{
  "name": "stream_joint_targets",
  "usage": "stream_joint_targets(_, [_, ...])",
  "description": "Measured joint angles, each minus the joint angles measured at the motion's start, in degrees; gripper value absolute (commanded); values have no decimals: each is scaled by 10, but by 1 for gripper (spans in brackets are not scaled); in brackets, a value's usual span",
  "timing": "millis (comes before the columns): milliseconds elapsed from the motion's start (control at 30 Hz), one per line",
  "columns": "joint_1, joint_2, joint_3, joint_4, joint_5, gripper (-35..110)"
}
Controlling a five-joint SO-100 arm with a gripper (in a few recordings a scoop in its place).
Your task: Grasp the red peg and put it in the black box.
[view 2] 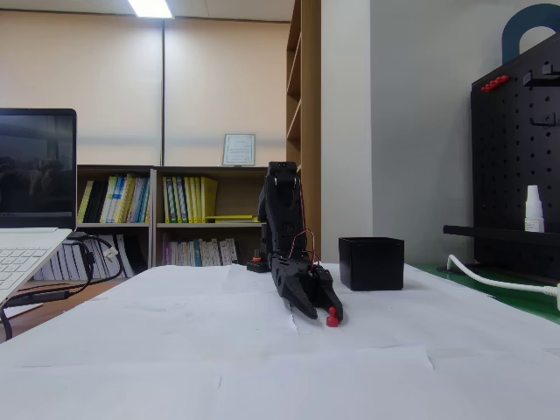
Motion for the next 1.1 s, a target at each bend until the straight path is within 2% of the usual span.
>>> stream_joint_targets(467, [-1, 4, 11, 0, 0, 0])
stream_joint_targets(800, [-2, 4, 11, 0, -1, 0])
stream_joint_targets(967, [3, 4, 11, 0, -1, 10])
stream_joint_targets(1100, [4, 11, 21, 9, -1, 12])
